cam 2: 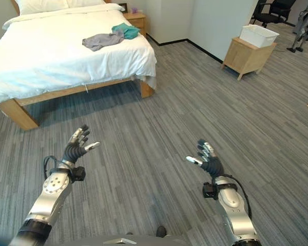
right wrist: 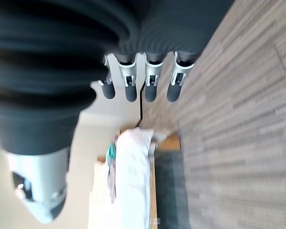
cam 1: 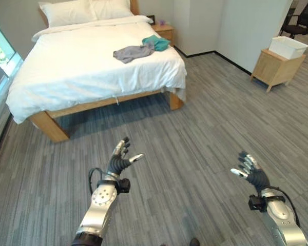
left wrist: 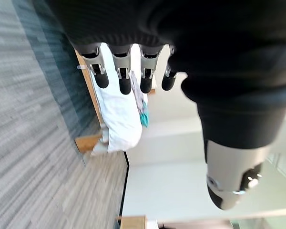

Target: Pick up bed clothes into laundry basket.

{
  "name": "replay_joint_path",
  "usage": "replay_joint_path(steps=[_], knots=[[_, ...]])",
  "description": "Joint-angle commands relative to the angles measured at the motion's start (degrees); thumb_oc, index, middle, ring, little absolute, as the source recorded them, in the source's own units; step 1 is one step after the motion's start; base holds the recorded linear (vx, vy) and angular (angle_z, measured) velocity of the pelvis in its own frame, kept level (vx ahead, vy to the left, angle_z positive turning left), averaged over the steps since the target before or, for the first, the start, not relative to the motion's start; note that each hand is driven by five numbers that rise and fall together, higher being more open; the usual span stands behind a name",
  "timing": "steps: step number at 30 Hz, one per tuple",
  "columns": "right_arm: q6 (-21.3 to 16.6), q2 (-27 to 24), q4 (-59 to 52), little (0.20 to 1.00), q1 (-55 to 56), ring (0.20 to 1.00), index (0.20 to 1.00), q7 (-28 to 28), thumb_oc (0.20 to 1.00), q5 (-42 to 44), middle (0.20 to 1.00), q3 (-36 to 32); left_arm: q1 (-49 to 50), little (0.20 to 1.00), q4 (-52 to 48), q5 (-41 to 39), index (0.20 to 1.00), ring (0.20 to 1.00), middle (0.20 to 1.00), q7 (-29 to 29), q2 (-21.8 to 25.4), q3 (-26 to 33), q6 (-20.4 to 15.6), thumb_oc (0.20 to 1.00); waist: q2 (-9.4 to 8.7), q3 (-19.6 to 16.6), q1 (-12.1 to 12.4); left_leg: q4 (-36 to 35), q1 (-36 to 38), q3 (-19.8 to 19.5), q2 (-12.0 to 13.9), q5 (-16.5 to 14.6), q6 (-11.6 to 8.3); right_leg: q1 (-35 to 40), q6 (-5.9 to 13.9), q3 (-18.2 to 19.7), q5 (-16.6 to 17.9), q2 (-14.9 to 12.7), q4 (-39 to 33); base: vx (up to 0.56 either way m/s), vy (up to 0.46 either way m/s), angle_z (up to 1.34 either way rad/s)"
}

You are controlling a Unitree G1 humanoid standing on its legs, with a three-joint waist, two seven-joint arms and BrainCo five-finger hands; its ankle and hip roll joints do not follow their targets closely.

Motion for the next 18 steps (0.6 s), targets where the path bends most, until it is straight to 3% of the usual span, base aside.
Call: replay_joint_path(steps=[1,9,18], knots=[[-3.6,0.7,-4.0,1.0,-1.3,1.0,1.0,0.5,1.0,2.3,1.0,-2.0,-1.0,1.0,-0.9,-2.2,1.0,1.0,1.0,0.8,2.7,1.7,-2.1,1.0,-1.86,-1.1,0.1,0.5,-1.4,-3.1,2.6,-0.2,-4.07,2.1,8.22,1.6,-3.3,-7.5,3.2,0.05,0.02,0.0],[-2.8,1.4,-2.6,1.0,-2.4,1.0,1.0,2.0,1.0,5.9,1.0,0.3,-1.6,1.0,-1.5,-1.5,1.0,1.0,1.0,1.0,2.6,1.6,-1.0,1.0,-2.26,0.0,0.6,0.5,-1.5,-3.4,2.3,-0.9,-3.71,1.9,8.32,1.9,-4.1,-7.7,3.8,0.01,0.003,0.0],[-2.4,0.8,-2.9,1.0,-6.0,1.0,1.0,2.4,1.0,4.4,1.0,3.9,-3.1,1.0,-2.0,-0.6,1.0,1.0,1.0,2.1,2.5,0.9,-0.9,1.0,-2.5,0.8,1.5,0.5,-2.2,-3.8,1.9,-1.0,-3.3,1.0,8.53,2.2,-4.3,-8.1,4.8,0.0,0.0,0.0]])
